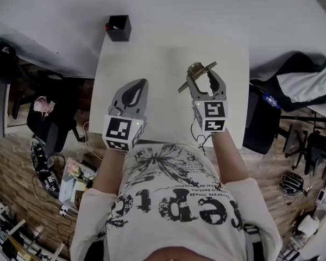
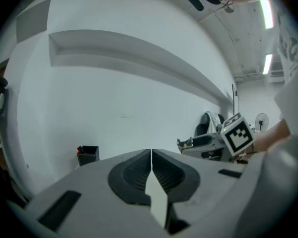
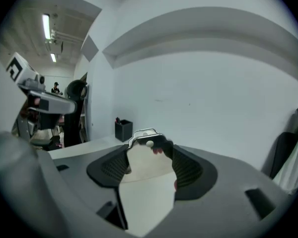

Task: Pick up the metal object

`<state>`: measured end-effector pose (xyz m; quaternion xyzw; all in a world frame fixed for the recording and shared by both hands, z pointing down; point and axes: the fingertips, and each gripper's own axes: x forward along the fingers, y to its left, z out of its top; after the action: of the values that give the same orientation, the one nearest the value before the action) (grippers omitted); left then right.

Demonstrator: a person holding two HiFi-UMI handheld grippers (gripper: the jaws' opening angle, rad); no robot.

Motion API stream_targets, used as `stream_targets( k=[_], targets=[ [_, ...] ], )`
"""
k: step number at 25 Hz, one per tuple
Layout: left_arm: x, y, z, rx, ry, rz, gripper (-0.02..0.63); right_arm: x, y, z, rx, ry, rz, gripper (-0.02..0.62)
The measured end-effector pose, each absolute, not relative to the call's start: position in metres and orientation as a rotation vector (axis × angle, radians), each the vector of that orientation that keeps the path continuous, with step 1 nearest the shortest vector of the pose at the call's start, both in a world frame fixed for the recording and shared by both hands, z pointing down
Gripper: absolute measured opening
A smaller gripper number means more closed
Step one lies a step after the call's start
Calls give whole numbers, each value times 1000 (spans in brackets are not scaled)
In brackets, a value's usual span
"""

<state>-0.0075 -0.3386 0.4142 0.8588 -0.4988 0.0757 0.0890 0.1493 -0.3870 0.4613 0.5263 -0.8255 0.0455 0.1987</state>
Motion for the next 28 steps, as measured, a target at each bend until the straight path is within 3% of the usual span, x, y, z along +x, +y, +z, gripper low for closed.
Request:
stream_targets(
  k=[13, 28],
  targets=[
    [21, -361, 343, 2754, -1481, 163, 11, 180, -382, 335, 1758, -2475, -61, 264],
    [25, -355, 330, 2776, -1494, 127, 11, 176, -372, 325, 1761, -2512, -56, 264]
  ],
)
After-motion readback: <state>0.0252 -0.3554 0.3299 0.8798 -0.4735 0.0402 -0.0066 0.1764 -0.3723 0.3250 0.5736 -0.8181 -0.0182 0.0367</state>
